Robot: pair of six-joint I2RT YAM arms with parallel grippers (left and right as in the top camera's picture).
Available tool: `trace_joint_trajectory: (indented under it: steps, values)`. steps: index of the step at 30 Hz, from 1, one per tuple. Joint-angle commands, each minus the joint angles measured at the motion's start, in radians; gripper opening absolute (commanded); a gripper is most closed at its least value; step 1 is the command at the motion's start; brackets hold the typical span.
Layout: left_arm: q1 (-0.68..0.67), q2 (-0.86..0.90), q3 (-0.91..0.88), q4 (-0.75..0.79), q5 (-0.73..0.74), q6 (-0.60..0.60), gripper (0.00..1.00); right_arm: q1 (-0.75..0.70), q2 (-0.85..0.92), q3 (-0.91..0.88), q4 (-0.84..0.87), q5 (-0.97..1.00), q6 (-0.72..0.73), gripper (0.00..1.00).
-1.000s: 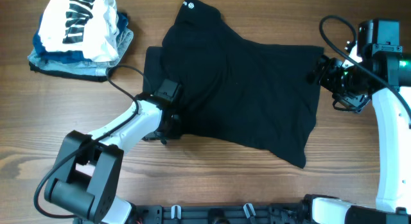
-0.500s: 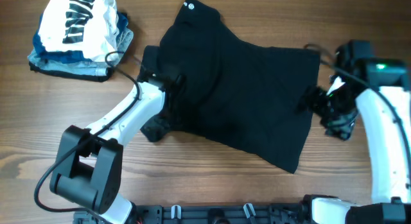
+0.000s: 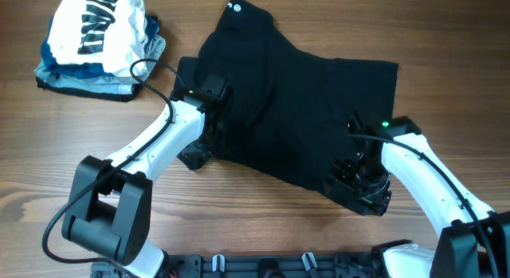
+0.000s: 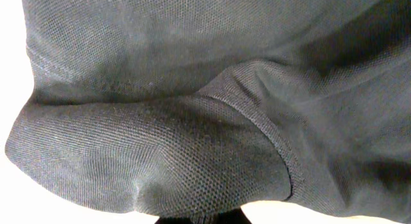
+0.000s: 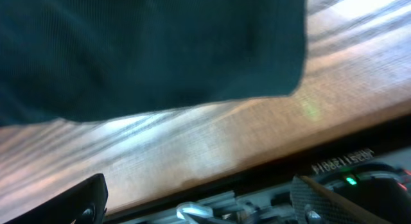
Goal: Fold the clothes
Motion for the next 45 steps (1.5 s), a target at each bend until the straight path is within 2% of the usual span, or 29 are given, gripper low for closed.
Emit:
trace_joint_trajectory:
  steps: [1, 10, 14, 15, 17, 19, 22, 23, 24, 26, 31, 33, 36, 40, 45]
  values:
    - [0.004, -0.010, 0.010, 0.026, -0.006, -0.016, 0.04, 0.002, 0.002, -0.064, 0.079, -0.022, 0.081, 0.96]
    - [0.004, -0.010, 0.010, 0.058, -0.006, -0.016, 0.04, -0.027, 0.002, -0.175, 0.209, 0.154, 0.230, 0.99]
    - [0.004, -0.010, 0.010, 0.058, -0.006, -0.016, 0.04, -0.093, 0.002, -0.187, 0.285, 0.174, 0.238, 1.00]
    - [0.004, -0.010, 0.010, 0.058, -0.006, -0.016, 0.04, -0.101, 0.002, -0.187, 0.322, 0.173, 0.233, 0.97]
    - [0.004, -0.010, 0.010, 0.058, -0.006, -0.016, 0.04, -0.101, 0.002, -0.187, 0.340, 0.174, 0.212, 0.89]
    - [0.004, -0.010, 0.010, 0.058, -0.006, -0.016, 0.04, -0.101, 0.002, -0.187, 0.340, 0.171, 0.187, 0.75]
    - [0.004, -0.010, 0.010, 0.058, -0.006, -0.016, 0.04, -0.101, 0.002, -0.187, 0.333, 0.136, 0.130, 0.43]
    - [0.004, -0.010, 0.010, 0.058, -0.006, -0.016, 0.04, -0.101, 0.002, -0.187, 0.331, 0.121, 0.113, 0.24]
    - [0.004, -0.010, 0.010, 0.057, -0.006, -0.016, 0.04, -0.101, 0.002, -0.187, 0.326, 0.108, 0.105, 0.15]
    - [0.004, -0.010, 0.010, 0.057, -0.006, -0.016, 0.04, -0.101, -0.001, -0.174, 0.283, 0.097, 0.103, 0.04]
    - [0.004, -0.010, 0.010, 0.054, -0.006, -0.015, 0.04, -0.101, -0.056, -0.060, 0.104, 0.098, 0.016, 0.04]
    - [0.004, -0.010, 0.010, 0.049, -0.006, -0.015, 0.04, -0.101, -0.090, -0.022, 0.075, 0.101, 0.006, 0.04]
    - [0.005, -0.010, 0.010, 0.030, -0.006, 0.050, 0.04, -0.115, -0.142, 0.023, 0.060, 0.101, -0.001, 0.04]
    - [0.018, -0.018, 0.053, -0.067, -0.018, 0.067, 0.04, -0.211, -0.171, 0.028, 0.036, 0.100, -0.044, 0.05]
    - [0.045, -0.052, 0.148, -0.173, -0.063, 0.090, 0.04, -0.356, -0.171, 0.028, 0.051, 0.054, -0.175, 0.04]
